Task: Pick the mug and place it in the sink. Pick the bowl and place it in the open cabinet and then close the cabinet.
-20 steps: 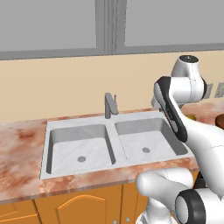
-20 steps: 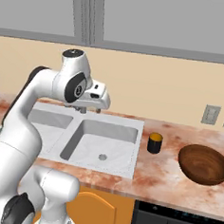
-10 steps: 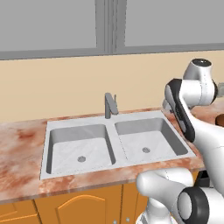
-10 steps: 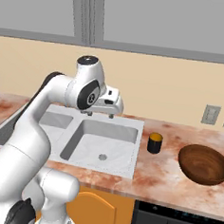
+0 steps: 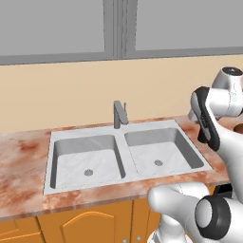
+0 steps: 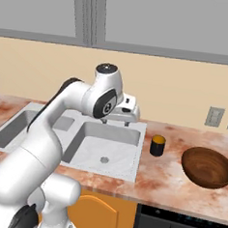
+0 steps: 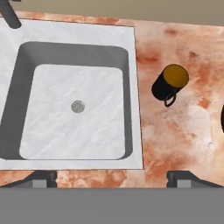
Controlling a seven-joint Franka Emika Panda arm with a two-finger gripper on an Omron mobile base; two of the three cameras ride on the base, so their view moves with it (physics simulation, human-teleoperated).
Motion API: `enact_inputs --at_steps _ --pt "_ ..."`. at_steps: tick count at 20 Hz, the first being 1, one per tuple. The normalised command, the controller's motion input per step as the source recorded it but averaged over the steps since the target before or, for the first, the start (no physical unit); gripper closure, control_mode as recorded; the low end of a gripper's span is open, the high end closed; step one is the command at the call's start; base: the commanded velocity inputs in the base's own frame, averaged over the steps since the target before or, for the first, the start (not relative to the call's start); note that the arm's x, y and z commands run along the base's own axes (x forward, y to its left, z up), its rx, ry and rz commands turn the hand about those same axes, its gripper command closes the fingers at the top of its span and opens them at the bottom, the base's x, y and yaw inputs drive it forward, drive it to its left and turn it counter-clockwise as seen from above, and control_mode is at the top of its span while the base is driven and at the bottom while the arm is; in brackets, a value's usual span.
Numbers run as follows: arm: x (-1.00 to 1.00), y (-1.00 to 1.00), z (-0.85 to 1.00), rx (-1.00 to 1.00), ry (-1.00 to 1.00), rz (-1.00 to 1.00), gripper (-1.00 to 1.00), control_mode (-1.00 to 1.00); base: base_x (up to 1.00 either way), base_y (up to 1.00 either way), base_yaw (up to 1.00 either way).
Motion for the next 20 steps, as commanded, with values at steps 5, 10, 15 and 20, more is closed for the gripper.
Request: enact_inputs --at_steps 5,10,15,20 --pt "0.0 -0.45 -0.13 0.0 0.0 0.0 -1.0 -1.0 0.0 0.0 0.0" --pt "0.0 -0.44 -0.21 0.0 -0.02 0.0 -1.0 -1.0 0.0 0.0 0.0" --pt "0.0 -0.36 -0.22 0.0 -0.02 0.0 -1.0 -1.0 0.0 0.0 0.0" --pt "0.0 -0.26 -0.19 0.0 -0.03 0.0 -1.0 -1.0 0.0 0.0 0.0"
